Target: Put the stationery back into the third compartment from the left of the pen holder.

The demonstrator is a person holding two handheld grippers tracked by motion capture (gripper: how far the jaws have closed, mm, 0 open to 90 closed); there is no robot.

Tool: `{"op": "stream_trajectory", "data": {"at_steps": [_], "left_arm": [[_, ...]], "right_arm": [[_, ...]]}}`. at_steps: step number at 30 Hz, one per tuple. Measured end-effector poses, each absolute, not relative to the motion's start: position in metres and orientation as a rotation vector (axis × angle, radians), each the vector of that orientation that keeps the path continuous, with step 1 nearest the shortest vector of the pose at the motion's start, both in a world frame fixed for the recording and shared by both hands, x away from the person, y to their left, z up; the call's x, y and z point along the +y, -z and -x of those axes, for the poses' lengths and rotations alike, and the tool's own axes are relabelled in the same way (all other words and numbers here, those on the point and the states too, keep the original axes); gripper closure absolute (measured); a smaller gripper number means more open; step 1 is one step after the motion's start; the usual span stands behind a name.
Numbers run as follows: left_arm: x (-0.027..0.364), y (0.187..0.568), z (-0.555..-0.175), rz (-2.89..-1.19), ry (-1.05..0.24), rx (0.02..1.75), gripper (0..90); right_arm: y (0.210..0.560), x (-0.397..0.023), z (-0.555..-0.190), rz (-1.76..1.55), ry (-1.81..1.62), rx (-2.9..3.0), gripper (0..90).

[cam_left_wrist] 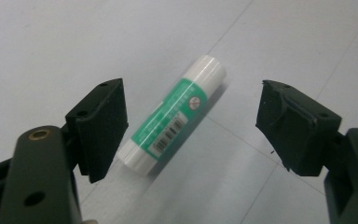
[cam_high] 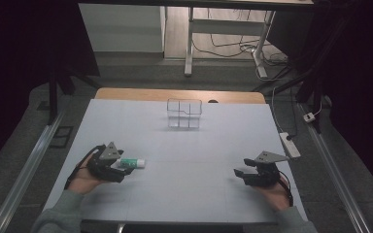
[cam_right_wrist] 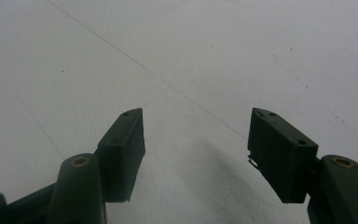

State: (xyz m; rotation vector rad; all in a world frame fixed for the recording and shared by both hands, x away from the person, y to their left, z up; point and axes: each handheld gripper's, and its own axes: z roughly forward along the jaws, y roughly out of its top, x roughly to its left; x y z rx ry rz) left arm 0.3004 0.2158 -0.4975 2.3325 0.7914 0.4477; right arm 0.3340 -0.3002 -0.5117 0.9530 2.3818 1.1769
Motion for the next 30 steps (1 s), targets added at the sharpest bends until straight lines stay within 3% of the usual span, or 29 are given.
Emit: {"op": "stream_trajectory", "data": {"at_steps": [15,30], "left_arm": [[0.207,0.493,-0.323,-2.418,-0.418,0.731,25.0],[0.191,0.491,-0.35,-2.512,-0.305,0.643,24.9]], "right_arm": [[0.512,-0.299,-0.333,-0.959,-1.167,2.39,35.3],[0.514,-0.301,-0.335,-0.975,-1.163,2.396,34.9]]}}
